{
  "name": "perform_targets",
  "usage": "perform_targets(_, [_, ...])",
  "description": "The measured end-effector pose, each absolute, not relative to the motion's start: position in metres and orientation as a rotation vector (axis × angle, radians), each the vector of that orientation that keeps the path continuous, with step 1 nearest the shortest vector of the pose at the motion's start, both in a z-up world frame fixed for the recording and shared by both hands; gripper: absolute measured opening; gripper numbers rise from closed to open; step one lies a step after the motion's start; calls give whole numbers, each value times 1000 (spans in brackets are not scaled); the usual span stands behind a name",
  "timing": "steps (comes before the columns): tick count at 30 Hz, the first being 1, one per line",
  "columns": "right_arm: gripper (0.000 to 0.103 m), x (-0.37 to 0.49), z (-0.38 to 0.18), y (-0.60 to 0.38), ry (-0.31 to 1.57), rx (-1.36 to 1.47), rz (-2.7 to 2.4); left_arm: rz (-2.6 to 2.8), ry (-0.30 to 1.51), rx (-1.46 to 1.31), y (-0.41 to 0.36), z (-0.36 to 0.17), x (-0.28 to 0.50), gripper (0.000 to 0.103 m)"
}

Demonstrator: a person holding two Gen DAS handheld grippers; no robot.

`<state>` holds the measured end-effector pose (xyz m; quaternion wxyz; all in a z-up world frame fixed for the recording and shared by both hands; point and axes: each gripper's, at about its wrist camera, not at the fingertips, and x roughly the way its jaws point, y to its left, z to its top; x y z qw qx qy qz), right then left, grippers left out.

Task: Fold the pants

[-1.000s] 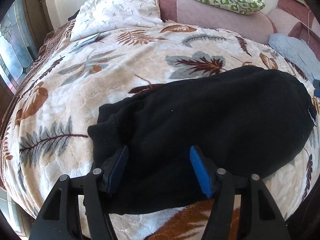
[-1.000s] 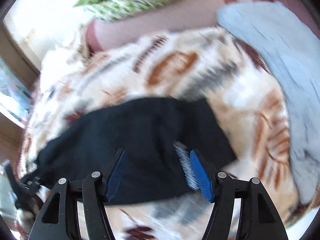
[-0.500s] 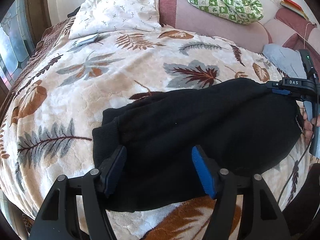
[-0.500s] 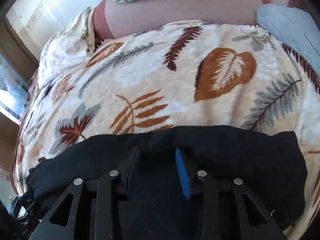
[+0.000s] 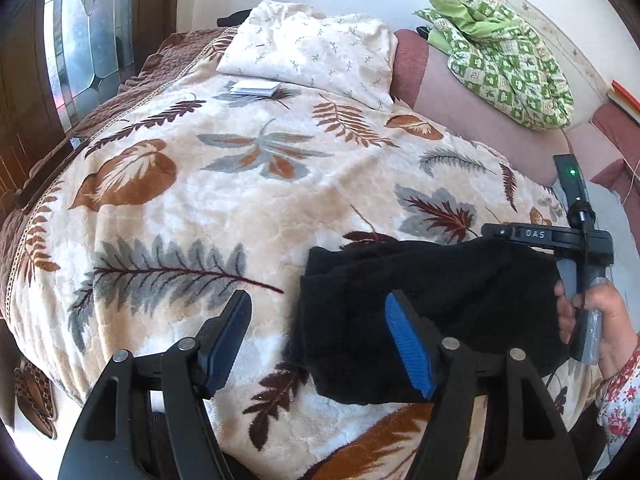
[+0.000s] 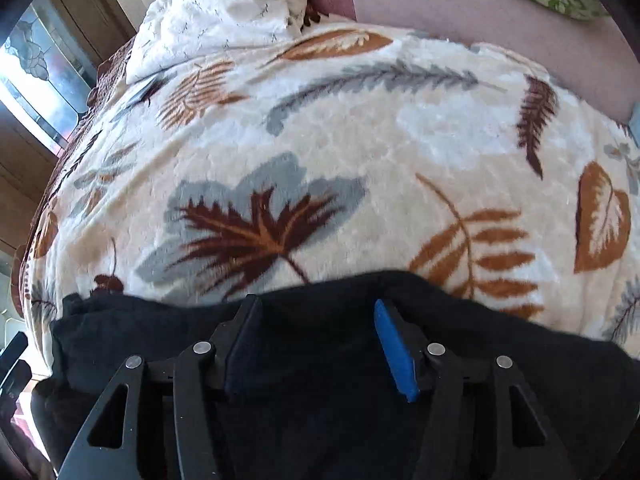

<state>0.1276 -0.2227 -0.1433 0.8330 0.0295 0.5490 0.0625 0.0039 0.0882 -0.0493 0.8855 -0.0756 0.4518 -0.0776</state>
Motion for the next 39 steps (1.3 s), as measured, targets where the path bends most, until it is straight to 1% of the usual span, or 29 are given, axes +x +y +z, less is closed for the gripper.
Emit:
perform_targets(3, [64, 110, -113, -223, 1101, 100, 170, -170, 926, -164, 95, -47, 0, 69])
perform_targets(5, [64, 77, -98, -228, 1087, 94, 203, -176, 920, -166, 97, -48, -1, 69])
perform_targets(10, [64, -30, -90, -267, 1100, 38, 136, -220, 923, -165, 87, -51, -7, 69])
perform_targets(16, [64, -105, -81, -351, 1075, 40, -113, -258, 933, -145, 67, -53, -17, 69])
perform_targets(19, [62, -120, -82, -370, 1070, 88, -144, -260, 940, -131, 61, -54, -21, 69])
perform_targets(24, [61, -113, -95, -344, 1050, 118, -36, -252, 944, -107, 57, -51, -27, 69])
perform_targets(26, [61, -103, -102, -316, 1052, 61, 35, -239, 944, -100, 58, -49, -28, 69])
perform_targets(31, [60, -81, -124, -250, 1043, -238, 140, -204, 948, -116, 69, -47, -29, 69])
perform_targets(34, [57, -76, -138, -230, 1052, -387, 174, -189, 950, -131, 76, -46, -28, 69])
perform_targets(35, [54, -76, -139, -225, 1042, -426, 179, -184, 951, -136, 77, -46, -28, 69])
perform_targets(36, [46, -74, -139, -223, 1033, -447, 184, -180, 953, -142, 78, -46, -27, 69])
perform_targets(39, [28, -73, -133, -226, 1024, -417, 190, -177, 960, -150, 79, -48, -26, 69])
